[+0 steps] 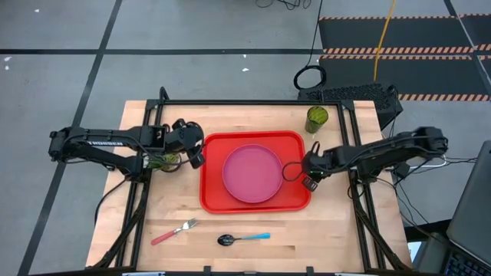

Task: Pick and place plate/cup/fork/spoon on tray
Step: Adjust the red tray, then put the green glass on the top right of the red tray

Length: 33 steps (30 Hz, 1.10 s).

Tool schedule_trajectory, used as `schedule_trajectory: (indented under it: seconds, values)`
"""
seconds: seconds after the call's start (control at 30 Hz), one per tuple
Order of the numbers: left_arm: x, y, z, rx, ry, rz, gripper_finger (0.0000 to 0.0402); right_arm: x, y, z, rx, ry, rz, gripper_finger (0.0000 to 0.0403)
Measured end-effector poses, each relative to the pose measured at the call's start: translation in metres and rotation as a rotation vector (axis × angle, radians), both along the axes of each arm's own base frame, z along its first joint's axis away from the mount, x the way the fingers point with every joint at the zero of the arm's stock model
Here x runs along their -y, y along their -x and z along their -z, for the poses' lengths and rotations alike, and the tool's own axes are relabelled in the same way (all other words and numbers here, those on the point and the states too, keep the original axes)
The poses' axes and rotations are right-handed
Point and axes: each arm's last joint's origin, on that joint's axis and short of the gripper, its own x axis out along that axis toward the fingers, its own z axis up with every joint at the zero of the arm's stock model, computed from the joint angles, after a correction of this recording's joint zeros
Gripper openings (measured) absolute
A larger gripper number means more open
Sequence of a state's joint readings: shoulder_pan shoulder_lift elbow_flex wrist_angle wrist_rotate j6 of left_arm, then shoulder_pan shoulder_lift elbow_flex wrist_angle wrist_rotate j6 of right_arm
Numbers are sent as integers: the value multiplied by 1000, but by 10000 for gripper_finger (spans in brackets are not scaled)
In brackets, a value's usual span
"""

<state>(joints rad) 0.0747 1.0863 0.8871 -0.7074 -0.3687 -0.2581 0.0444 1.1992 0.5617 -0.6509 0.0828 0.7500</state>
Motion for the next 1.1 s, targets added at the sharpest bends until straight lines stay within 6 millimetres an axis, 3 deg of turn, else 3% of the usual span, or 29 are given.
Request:
schedule_trajectory:
  seconds: [0.73,1.1]
  values:
    - [3,0,0,-3,1,15,145,-28,-11,0,116,-79,-34,50]
    - [3,0,0,-9,-9,28,145,-20,11,-5,-20,-6,-12,50]
